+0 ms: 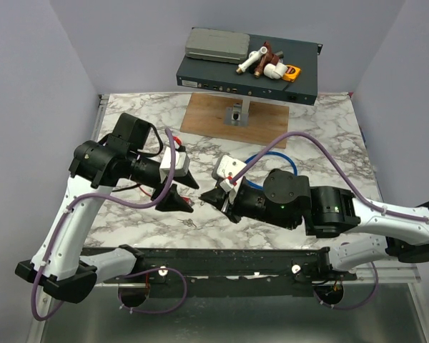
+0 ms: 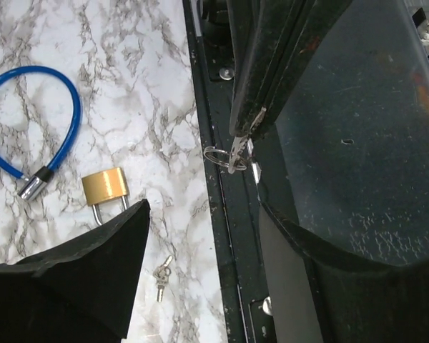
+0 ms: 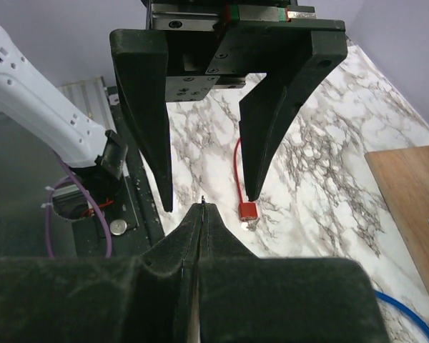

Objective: Unlock with the key
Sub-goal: Adjust the key.

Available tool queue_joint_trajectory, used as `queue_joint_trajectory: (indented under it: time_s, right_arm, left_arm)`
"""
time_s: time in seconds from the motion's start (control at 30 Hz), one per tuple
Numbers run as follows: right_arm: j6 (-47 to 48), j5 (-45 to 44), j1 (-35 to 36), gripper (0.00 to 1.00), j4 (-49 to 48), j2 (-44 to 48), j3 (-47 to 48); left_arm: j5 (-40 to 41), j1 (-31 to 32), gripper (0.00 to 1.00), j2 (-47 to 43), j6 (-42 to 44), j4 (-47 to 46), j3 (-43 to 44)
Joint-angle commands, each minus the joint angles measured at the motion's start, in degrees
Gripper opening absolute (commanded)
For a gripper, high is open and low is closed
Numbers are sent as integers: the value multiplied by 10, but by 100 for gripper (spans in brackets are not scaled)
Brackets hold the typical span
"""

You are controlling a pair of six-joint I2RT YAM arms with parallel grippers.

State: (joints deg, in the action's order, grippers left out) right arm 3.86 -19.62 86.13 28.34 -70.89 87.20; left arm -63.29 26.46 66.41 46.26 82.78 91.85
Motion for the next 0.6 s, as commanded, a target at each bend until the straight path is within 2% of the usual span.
queue_joint_trajectory:
  time_s: [0.0,0.17,0.23,0.37,0.47,0.57]
  right_arm:
    - [-6,37,-5,1,3,-14,23]
    - [-8,58,-13,1,14,-23,30]
    - [-7,67,-18,1,17,-26,33]
    - [-5,72,-24,1,19,-27,35]
    - [-5,73,-26,1,21,-26,35]
    - [-5,74,-27,1,26,-25,33]
  left_arm:
    - [-51,8,60,-2,44,42,34]
    - [-56,23,51,-1,52,57,48]
    - [-52,33,44,0,49,54,49]
    - [-41,48,22,2,41,49,52]
    - [-27,59,17,2,38,45,45]
    - [-21,65,7,2,38,44,42]
